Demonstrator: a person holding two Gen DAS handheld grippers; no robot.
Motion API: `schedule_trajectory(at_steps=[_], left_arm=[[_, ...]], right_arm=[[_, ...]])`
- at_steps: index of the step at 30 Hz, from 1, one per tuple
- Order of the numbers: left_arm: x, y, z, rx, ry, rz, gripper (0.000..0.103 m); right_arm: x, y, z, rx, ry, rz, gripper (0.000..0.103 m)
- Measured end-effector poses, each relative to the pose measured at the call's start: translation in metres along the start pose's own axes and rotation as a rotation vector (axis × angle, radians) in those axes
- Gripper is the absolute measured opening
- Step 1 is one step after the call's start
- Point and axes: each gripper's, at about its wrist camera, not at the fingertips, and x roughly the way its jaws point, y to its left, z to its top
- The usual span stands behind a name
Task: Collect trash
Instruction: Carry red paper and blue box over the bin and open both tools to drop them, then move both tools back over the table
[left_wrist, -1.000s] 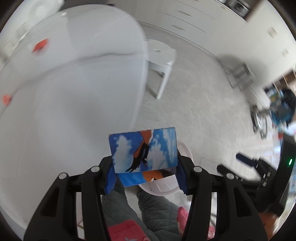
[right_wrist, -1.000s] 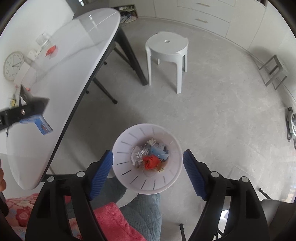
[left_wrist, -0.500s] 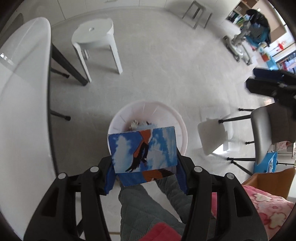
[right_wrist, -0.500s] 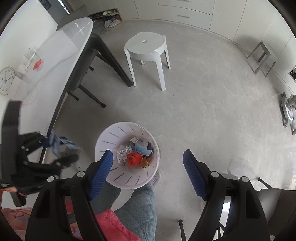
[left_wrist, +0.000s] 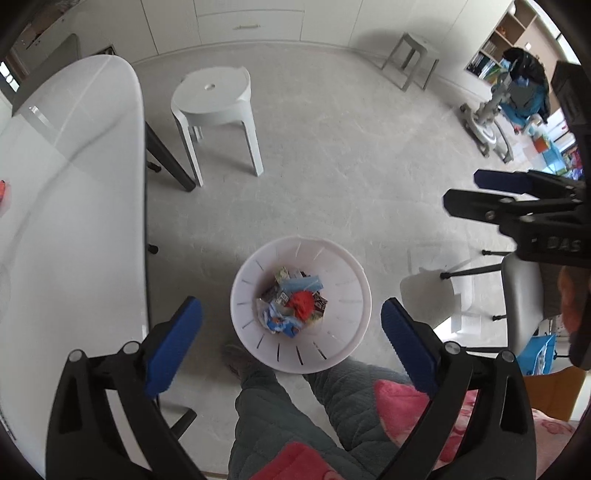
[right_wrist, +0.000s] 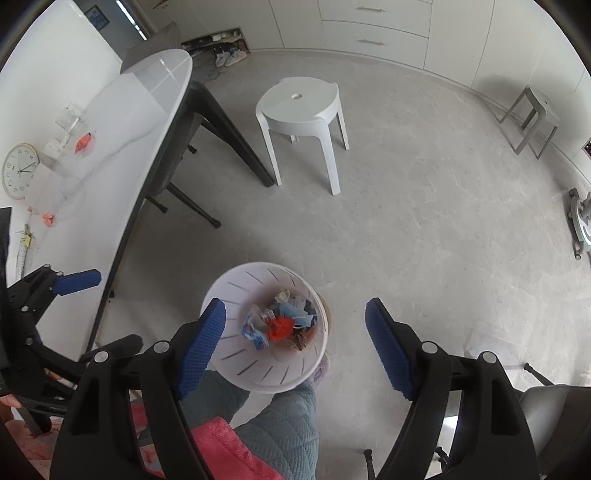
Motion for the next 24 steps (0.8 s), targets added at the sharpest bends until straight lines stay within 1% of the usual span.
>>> schedule_trajectory(at_steps=[4,8,9,10,11,12,14,15,16,17,19,20,22,23,24], left_arm=[[-0.017,0.012,0.001,-0.018,-0.024,0.000,0.093],[-0.037,0.036,-0.002,-0.089,-0.063,0.014,0.093],[-0.047,0.052,-0.005,-0.136,-0.086,0.029,0.093],[-0.053,0.063,-0.007,-0.165,-0.097,0.044,0.093],[-0.064,0.084,-0.010,-0.220,-0.117,0.076,0.093],[-0.071,0.098,-0.013,-0.257,-0.133,0.102,0.093],[-0.093,0.141,-0.024,-0.364,-0.179,0.188,0.093],[-0.100,0.158,-0.028,-0.404,-0.195,0.221,0.093],[-0.110,0.179,-0.035,-0.454,-0.213,0.265,0.095],[-0.117,0.199,-0.042,-0.500,-0.227,0.308,0.095],[-0.131,0.250,-0.061,-0.617,-0.249,0.393,0.095],[-0.135,0.276,-0.072,-0.676,-0.249,0.424,0.095],[-0.137,0.315,-0.088,-0.762,-0.247,0.467,0.095],[-0.137,0.342,-0.099,-0.821,-0.253,0.493,0.095],[-0.136,0.357,-0.106,-0.852,-0.255,0.506,0.095]], right_arm=[[-0.001,0.009,0.006,-0.006,-0.010,0.002,0.078],[-0.002,0.030,0.018,-0.030,-0.025,0.011,0.078],[-0.003,0.041,0.025,-0.048,-0.037,0.020,0.080],[-0.004,0.052,0.031,-0.067,-0.052,0.023,0.086],[-0.005,0.063,0.037,-0.084,-0.067,0.024,0.090],[-0.006,0.079,0.046,-0.107,-0.084,0.030,0.090],[-0.004,0.112,0.064,-0.154,-0.103,0.064,0.092],[-0.002,0.132,0.075,-0.179,-0.112,0.082,0.093],[-0.001,0.153,0.085,-0.204,-0.123,0.100,0.096],[0.000,0.170,0.093,-0.224,-0.130,0.114,0.097],[0.005,0.218,0.114,-0.282,-0.147,0.142,0.099],[0.007,0.235,0.121,-0.303,-0.154,0.149,0.100],[0.017,0.289,0.143,-0.371,-0.166,0.162,0.100],[0.021,0.307,0.150,-0.389,-0.165,0.165,0.100],[0.025,0.327,0.158,-0.402,-0.164,0.170,0.100]])
